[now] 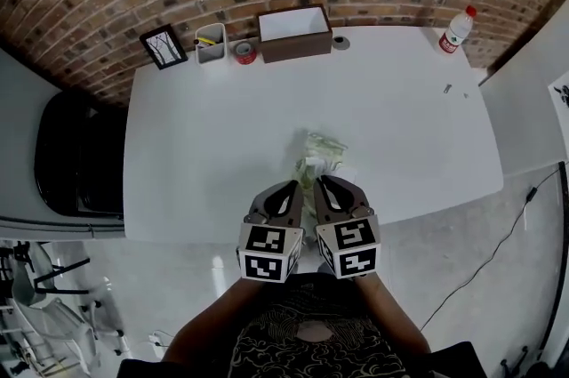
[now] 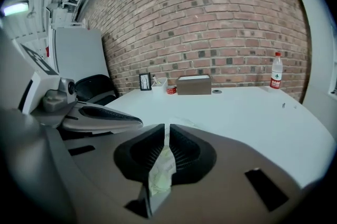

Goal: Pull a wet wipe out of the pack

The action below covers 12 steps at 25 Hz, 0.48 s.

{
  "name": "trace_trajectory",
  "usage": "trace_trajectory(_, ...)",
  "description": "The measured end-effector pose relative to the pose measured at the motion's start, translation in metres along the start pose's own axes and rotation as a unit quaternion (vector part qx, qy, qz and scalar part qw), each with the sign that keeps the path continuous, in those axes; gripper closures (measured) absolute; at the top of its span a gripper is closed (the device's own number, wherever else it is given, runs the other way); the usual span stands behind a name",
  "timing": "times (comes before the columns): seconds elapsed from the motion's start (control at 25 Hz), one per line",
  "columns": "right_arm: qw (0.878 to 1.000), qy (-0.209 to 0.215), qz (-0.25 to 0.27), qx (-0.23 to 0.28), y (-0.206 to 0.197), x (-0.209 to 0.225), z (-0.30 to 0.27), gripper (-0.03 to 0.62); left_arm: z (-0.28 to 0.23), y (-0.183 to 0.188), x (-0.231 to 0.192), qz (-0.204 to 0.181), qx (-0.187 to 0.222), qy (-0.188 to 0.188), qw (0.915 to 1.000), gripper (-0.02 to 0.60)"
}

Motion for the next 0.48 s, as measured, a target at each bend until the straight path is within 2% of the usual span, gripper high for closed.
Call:
trace_trajectory(0.2, 0.999, -0.044, -0.012, -0.010, 0.000, -0.005, -0.008, 0.572, -0.004, 0.005, -0.012, -0.012, -0.007, -0.035, 0.9993, 0.571)
trace_trajectory(0.48, 0.996, -0.085, -0.021, -0.022, 0.001, -0.007, -0.019, 0.569, -0.009, 0.010, -0.023, -0.018, -0.013, -0.069, 0.9974, 0.571)
Point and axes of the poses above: the fingertips, and each gripper's own axes: z backward along the fingers, x to its right, y out of its top, the point moved 5 cm from there along z, backward along the fingers, and after that the axes turned 6 degrees about z, right-handed, at the moved point
